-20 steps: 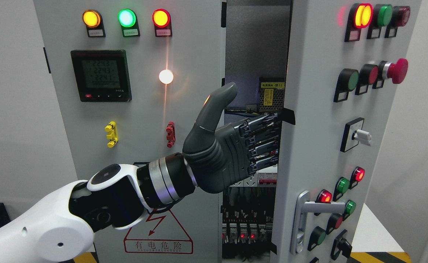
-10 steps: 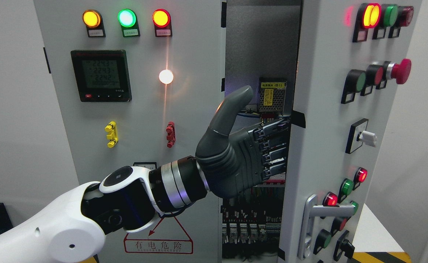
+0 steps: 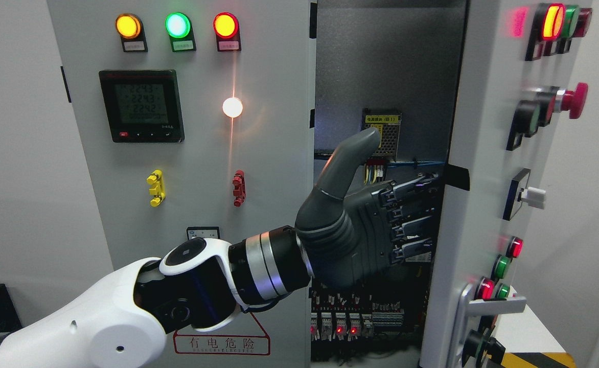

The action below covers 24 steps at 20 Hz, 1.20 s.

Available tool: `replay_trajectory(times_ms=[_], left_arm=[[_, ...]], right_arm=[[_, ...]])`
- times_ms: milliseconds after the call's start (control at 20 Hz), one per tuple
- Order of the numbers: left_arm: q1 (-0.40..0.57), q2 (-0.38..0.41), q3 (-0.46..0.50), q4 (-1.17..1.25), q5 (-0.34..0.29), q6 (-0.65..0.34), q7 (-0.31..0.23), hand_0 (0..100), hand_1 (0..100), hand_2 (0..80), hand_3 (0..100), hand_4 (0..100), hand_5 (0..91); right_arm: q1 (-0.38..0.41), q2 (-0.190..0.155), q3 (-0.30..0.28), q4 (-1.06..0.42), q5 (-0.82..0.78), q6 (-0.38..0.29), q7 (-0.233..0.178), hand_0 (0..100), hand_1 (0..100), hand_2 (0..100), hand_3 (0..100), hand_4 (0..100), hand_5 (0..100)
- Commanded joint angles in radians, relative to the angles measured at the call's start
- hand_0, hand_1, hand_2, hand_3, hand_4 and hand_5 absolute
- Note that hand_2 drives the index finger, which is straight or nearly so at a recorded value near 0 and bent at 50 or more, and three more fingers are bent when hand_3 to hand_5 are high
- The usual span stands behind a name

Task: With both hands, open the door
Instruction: 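Push the door outward with the left hand, swinging it open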

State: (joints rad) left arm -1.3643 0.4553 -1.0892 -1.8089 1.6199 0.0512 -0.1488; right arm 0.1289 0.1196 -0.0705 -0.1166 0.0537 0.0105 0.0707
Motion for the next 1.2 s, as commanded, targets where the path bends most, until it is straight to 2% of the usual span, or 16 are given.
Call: replay_trajectory(times_ms=[0,801,1152], left_arm=[[0.001,-0.098,-0.017,0.019,-0.003,0.001,0.000,0,0,0.0,0,0,0.0],[0.005,-0.257,-0.021,0.078,-0.020,0.026,0.001,0,0,0.0,0,0,0.0],[-0.021,-0.319,-0.027,0.117,-0.023,0.026,0.008,0,0,0.0,0,0,0.0]], right_arm=[[0.000,0.000,0.000,0.000,0.000,0.000,0.000,0,0,0,0,0,0],[0.000,0.000,0.001,0.000,0.000,0.000,0.000,0,0,0,0,0,0],[0.000,0.000,0.000,0.000,0.000,0.000,0.000,0,0,0,0,0,0]])
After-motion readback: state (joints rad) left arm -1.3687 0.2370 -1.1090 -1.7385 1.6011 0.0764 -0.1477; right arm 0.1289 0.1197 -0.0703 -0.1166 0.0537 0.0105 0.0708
